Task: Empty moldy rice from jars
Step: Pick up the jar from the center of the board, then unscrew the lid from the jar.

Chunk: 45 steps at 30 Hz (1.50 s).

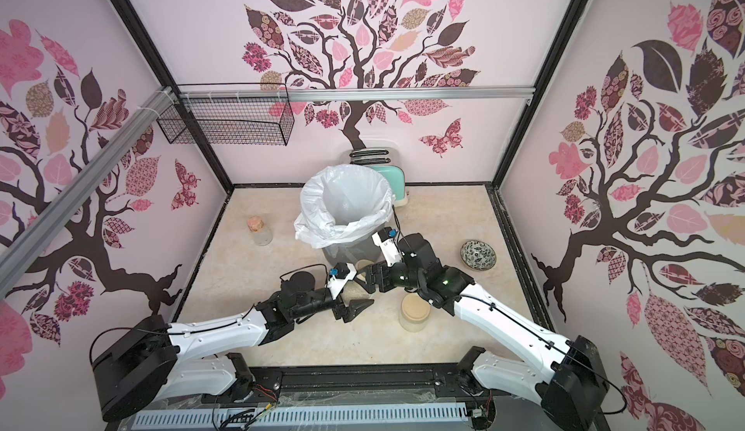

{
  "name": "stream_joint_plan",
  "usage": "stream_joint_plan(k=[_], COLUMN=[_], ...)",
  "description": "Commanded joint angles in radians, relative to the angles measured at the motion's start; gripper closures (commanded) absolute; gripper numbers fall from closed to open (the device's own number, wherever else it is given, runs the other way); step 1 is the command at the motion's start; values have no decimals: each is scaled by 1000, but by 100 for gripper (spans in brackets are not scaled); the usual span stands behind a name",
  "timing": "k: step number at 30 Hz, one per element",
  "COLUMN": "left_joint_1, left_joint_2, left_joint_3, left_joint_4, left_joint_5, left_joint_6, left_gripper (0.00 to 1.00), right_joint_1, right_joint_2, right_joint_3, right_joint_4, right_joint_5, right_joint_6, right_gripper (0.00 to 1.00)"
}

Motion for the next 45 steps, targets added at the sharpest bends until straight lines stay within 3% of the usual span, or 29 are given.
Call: stream_joint_plan(k=[1,7,11,24,30,45], left_joint_1=[14,14,14,14,14,14], left_joint_2=[-36,-82,-107,-239,-334,-402], left_joint_3=[-14,-48,-57,-76,-76,-25], left_joint_4=[-13,-31,-58,-112,-163,-230], left_joint_5=[-67,-79,-83,-97,-94,41], left_joint_6=[-12,-16,-17,4,27,36], left_gripper=[22,24,25,29,29,30], right_joint_1=[6,7,7,-8,-20,-10], right_joint_2=[-18,-14,-9,-19,-24,31], right_joint_3=[19,32,51,130,164,246], right_joint_4=[34,4,-34,-186,-217,-238], right_joint_5=[-65,-74,-85,-85,-146,-215], right_joint_6=[-8,-30,-66,-190,-212,-294], right_gripper=[24,6,1,1,1,2])
